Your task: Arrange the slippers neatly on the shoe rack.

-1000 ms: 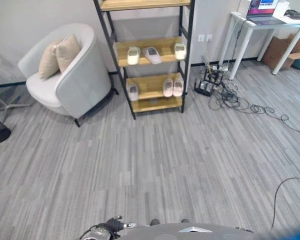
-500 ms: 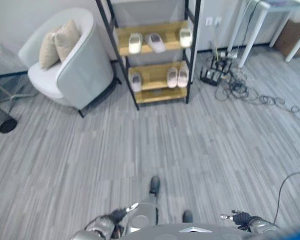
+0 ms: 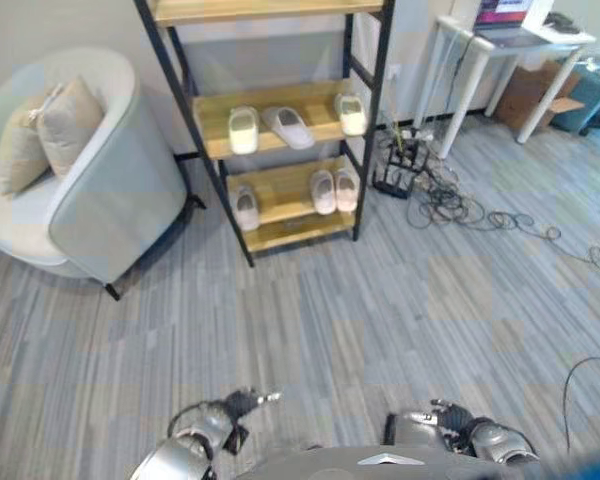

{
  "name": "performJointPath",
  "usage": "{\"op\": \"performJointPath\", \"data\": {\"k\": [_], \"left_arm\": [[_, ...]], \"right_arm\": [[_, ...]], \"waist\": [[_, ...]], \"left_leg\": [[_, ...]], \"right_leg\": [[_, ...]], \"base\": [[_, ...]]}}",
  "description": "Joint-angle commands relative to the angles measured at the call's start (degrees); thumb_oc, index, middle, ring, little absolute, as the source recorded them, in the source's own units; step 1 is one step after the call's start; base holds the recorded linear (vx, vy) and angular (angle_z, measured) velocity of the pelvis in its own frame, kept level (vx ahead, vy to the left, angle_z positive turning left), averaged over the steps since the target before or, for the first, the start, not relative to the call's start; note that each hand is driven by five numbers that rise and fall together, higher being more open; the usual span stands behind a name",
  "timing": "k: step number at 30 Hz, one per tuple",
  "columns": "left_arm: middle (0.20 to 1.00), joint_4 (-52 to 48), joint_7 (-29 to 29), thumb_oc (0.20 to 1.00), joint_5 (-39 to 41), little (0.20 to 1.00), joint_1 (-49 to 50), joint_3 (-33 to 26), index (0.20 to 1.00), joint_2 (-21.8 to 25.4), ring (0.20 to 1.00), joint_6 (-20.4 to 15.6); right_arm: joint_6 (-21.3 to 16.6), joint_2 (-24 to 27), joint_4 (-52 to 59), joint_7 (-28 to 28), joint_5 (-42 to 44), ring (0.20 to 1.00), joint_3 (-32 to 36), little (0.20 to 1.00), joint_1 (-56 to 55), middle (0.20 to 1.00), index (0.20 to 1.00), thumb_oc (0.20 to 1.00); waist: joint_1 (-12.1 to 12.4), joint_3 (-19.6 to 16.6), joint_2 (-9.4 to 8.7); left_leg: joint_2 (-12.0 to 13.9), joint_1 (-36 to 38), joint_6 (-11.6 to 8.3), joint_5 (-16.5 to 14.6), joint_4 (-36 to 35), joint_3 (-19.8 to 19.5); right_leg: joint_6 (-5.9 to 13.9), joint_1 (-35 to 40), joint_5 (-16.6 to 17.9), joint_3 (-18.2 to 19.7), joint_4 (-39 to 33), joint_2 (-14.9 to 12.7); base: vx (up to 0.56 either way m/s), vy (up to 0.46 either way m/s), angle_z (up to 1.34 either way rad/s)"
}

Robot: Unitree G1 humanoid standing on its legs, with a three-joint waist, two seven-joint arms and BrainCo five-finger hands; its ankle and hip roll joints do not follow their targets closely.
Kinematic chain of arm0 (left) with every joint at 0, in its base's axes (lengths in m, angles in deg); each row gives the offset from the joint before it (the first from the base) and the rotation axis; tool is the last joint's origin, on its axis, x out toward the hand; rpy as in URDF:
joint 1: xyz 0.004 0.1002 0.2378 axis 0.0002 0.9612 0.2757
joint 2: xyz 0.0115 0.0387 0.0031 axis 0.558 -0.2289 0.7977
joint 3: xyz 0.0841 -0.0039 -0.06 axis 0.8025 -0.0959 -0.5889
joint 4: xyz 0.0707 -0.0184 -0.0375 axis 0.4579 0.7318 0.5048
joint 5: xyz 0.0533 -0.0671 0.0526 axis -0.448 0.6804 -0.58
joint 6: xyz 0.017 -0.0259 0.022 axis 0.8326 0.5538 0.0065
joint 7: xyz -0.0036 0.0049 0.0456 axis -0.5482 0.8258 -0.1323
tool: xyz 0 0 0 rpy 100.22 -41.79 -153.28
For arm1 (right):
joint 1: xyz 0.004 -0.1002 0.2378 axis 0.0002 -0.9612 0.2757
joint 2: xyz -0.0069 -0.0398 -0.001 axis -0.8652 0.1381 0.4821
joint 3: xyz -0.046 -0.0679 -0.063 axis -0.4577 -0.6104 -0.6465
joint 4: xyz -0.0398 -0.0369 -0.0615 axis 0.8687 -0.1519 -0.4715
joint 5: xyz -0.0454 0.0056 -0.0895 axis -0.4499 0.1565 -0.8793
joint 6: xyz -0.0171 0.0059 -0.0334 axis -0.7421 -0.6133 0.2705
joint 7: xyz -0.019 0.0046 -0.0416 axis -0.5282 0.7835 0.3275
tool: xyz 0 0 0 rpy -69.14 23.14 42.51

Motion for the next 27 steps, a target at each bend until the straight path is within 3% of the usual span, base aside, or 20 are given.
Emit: {"op": "performJointPath", "data": {"k": [1,3,5,7,8,9,12,13,14,15,16,21,23,25,27], "left_arm": [[1.000,-1.1,-0.3,1.000,-2.0,1.000,3.3,-0.5,1.000,0.0,1.000,-1.2],[1.000,-0.5,-0.5,1.000,-2.9,1.000,4.0,-0.1,1.000,-0.2,1.000,-1.2],[1.000,0.4,-0.6,1.000,-2.8,1.000,4.9,-0.7,1.000,-0.8,1.000,-0.8],[1.000,0.1,-0.6,1.000,-1.9,1.000,5.4,-1.4,1.000,-1.0,1.000,-0.6],[1.000,0.1,-0.6,1.000,-1.9,1.000,5.4,-1.4,1.000,-1.0,1.000,-0.6],[1.000,0.1,-0.5,1.000,-0.9,1.000,5.7,-2.1,1.000,-1.0,1.000,-0.4],[1.000,0.4,-0.5,1.000,0.0,1.000,6.4,-3.3,1.000,-0.9,1.000,-0.4],[1.000,1.3,-0.1,1.000,0.6,1.000,7.1,-4.5,1.000,-0.7,1.000,-0.5],[1.000,1.9,0.0,1.000,1.0,1.000,7.3,-4.8,1.000,-0.7,1.000,-0.5],[1.000,2.4,0.3,1.000,1.8,1.000,7.5,-5.2,1.000,-0.6,1.000,-0.6],[1.000,3.4,0.2,1.000,2.6,1.000,8.0,-6.5,1.000,-0.4,1.000,-0.4],[1.000,5.1,0.6,1.000,-0.1,1.000,9.8,-7.5,1.000,0.6,1.000,0.2],[1.000,4.4,0.5,1.000,0.1,1.000,9.3,-7.7,1.000,1.4,1.000,0.3],[1.000,3.7,0.7,1.000,0.4,1.000,8.5,-7.7,1.000,2.1,1.000,0.4],[1.000,3.3,0.9,1.000,0.6,1.000,7.9,-7.6,1.000,2.5,1.000,0.3]], "right_arm": [[1.0,2.4,-4.1,0.8,-1.7,1.000,-1.1,1.000,-3.3,1.000,1.000,1.000],[1.3,2.2,-4.6,1.0,-1.3,1.000,-0.7,1.000,-3.8,1.000,1.000,1.000],[1.2,2.7,-5.5,0.8,0.0,1.000,0.3,1.000,-4.0,1.000,1.000,1.000],[1.4,3.2,-5.5,0.6,1.1,1.000,0.8,1.000,-3.8,1.000,1.000,1.000],[1.4,3.2,-5.6,0.6,1.1,1.000,0.8,1.000,-3.8,1.000,1.000,1.000],[1.3,3.9,-5.7,0.1,1.7,1.000,1.1,1.000,-3.4,1.000,1.000,1.000],[1.0,4.3,-5.4,-0.3,3.0,1.000,1.6,1.000,-3.0,1.000,1.000,1.000],[0.5,4.7,-4.4,-0.8,4.1,1.000,2.2,1.000,-2.1,1.000,1.000,1.000],[0.3,4.5,-4.0,-1.0,4.0,1.000,2.0,1.000,-1.9,1.000,1.000,1.000],[-0.2,4.2,-3.2,-1.5,3.7,1.000,1.4,1.000,-1.5,1.000,1.000,1.000],[-0.4,3.8,-2.4,-1.5,2.6,1.000,1.2,1.000,-1.3,1.000,1.000,1.000],[0.0,1.3,-2.0,-1.3,1.1,1.000,0.9,1.000,-1.9,1.000,1.000,1.000],[0.2,0.1,-1.9,-0.7,1.4,1.000,1.0,1.000,-2.1,1.000,1.000,1.000],[0.6,-0.2,-1.8,-0.3,1.5,1.000,1.0,1.000,-1.8,1.000,1.000,1.000],[0.7,-0.1,-1.7,-0.3,1.7,1.000,0.9,1.000,-1.5,1.000,1.000,1.000]], "waist": [[-2.1,1.3,-1.73],[-2.3,0.4,-1.74],[-1.7,0.6,-2.15],[-0.8,1.8,-3.39],[-0.9,1.7,-3.26],[0.2,2.2,-4.46],[1.4,1.9,-4.89],[2.6,0.9,-5.15],[3.3,0.7,-4.90],[4.8,0.3,-4.20],[6.0,0.1,-4.75],[7.3,-2.4,-6.82],[7.3,-2.5,-7.43],[6.7,-1.5,-7.10],[6.2,-0.9,-6.68]], "left_leg": [[-0.5,-0.8,-1.75,-1.3,4.0,-4.7],[-0.4,-1.2,-2.26,-1.3,6.3,-5.1],[0.0,-9.0,-6.68,5.3,24.1,-3.2],[1.2,-15.2,-6.95,7.8,34.5,-0.5],[1.3,-15.5,-6.97,7.6,34.9,-0.6],[3.8,-19.0,-5.96,6.8,37.0,3.8],[4.5,-20.1,-4.93,4.3,31.4,5.6],[5.1,-21.3,-4.94,3.4,21.5,5.8],[5.4,-20.5,-5.42,5.2,15.4,5.0],[7.2,-22.3,-6.85,11.6,7.6,2.1],[7.8,-21.8,-7.63,13.7,2.4,0.9],[5.5,-19.7,-6.00,11.2,4.4,1.9],[4.0,-18.6,-4.24,9.0,4.9,3.0],[3.0,-17.5,-2.70,7.8,5.2,3.5],[2.6,-17.1,-2.14,7.5,5.4,3.5]], "right_leg": [[0.54,6.5,7.8,2.7,-7.8,0.8],[-0.49,8.2,7.1,3.7,-8.6,1.7],[-2.99,12.5,5.2,3.3,-9.0,2.1],[-4.58,14.7,3.5,2.6,-9.3,1.3],[-4.60,14.6,3.5,2.5,-9.2,1.4],[-5.41,16.9,2.1,1.2,-9.7,0.7],[-5.26,19.4,0.8,-0.1,-10.9,0.2],[-4.24,21.7,-0.1,-0.8,-12.6,-0.2],[-3.99,22.8,-0.7,-0.9,-13.0,-0.1],[-3.82,25.4,-1.8,-0.7,-14.0,0.9],[-2.94,28.6,-2.5,-0.6,-15.3,0.5],[-0.24,29.7,-1.0,0.3,-14.9,-3.0],[1.61,27.0,1.0,0.4,-9.3,-4.8],[2.94,23.2,5.6,0.3,-1.3,-6.5],[3.40,21.7,7.3,0.3,2.1,-7.1]], "base": [[0.48,-0.243,0.66],[0.36,-0.188,0.77],[0.28,-0.206,0.86],[0.12,-0.147,0.49],[0.17,-0.173,-0.08],[0.21,-0.132,-0.27],[0.28,-0.034,0.10],[0.35,0.106,0.18],[0.59,0.215,0.14],[0.64,0.356,0.19],[0.54,0.308,-0.01],[0.37,0.340,-0.52],[0.18,0.336,0.08],[0.05,0.214,-0.11],[0.05,0.155,0.14]]}}
